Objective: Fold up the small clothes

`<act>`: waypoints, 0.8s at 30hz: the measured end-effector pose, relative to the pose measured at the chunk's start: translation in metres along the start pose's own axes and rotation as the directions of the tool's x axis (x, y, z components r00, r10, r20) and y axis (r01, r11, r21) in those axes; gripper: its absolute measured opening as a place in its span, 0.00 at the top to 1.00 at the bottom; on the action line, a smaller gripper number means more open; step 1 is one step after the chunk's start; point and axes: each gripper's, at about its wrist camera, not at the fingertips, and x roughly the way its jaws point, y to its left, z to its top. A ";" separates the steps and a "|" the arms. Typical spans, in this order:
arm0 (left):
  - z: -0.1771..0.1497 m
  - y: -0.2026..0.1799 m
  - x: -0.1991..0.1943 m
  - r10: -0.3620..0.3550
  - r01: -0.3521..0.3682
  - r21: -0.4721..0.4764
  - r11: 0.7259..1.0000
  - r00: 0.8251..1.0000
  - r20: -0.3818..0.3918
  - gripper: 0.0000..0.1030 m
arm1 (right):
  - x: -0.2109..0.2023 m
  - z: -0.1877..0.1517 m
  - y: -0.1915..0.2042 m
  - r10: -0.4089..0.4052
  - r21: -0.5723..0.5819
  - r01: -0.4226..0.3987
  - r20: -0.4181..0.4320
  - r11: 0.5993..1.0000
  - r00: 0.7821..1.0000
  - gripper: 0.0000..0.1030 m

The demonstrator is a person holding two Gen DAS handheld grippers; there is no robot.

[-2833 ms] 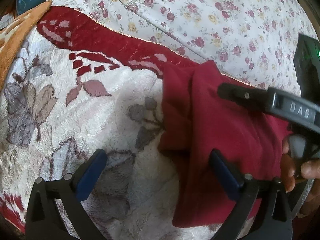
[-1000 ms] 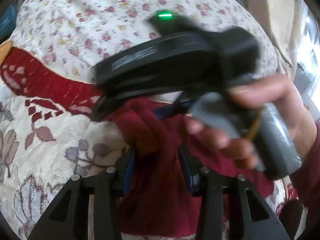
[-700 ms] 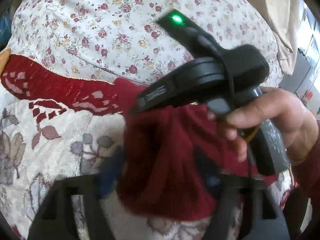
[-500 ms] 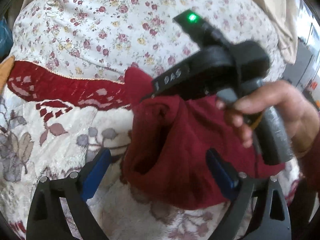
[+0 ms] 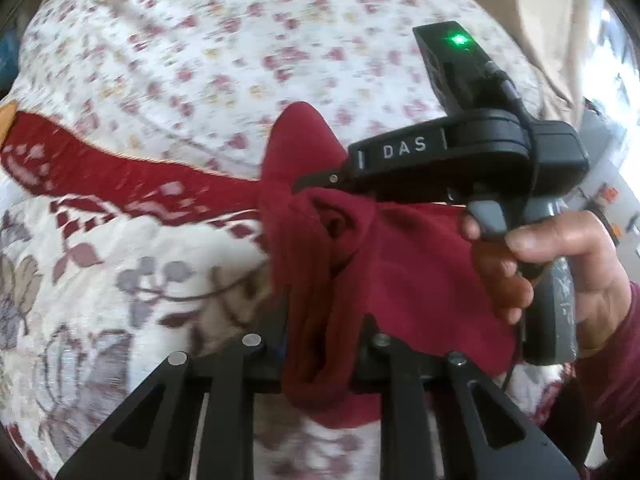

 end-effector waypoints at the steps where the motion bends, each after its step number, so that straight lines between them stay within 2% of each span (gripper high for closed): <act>1: 0.001 -0.008 -0.001 -0.014 0.013 0.011 1.000 1.000 0.004 0.82 | -0.009 -0.002 -0.003 -0.001 0.002 0.001 0.012 1.000 1.000 0.79; 8: 0.004 -0.075 -0.003 -0.090 0.089 0.090 0.992 0.996 0.011 0.82 | -0.084 -0.028 -0.042 -0.007 0.039 0.003 0.100 0.999 0.995 0.82; 12: 0.000 -0.116 0.010 -0.119 0.120 0.142 0.983 0.993 -0.019 0.82 | -0.116 -0.050 -0.073 -0.035 0.076 0.026 0.121 0.997 0.992 0.83; 17: -0.014 -0.160 0.035 -0.120 0.133 0.193 0.972 0.990 -0.078 0.82 | -0.134 -0.083 -0.119 -0.071 0.157 0.052 0.115 0.986 0.991 0.83; 22: -0.034 -0.188 0.073 -0.089 0.122 0.221 0.968 0.984 -0.155 0.81 | -0.123 -0.109 -0.165 -0.110 0.263 0.084 0.086 0.961 0.990 0.83; 24: -0.039 -0.197 0.079 -0.102 0.142 0.220 0.965 0.978 -0.183 0.69 | -0.117 -0.114 -0.176 -0.123 0.286 0.095 0.081 0.954 0.989 0.83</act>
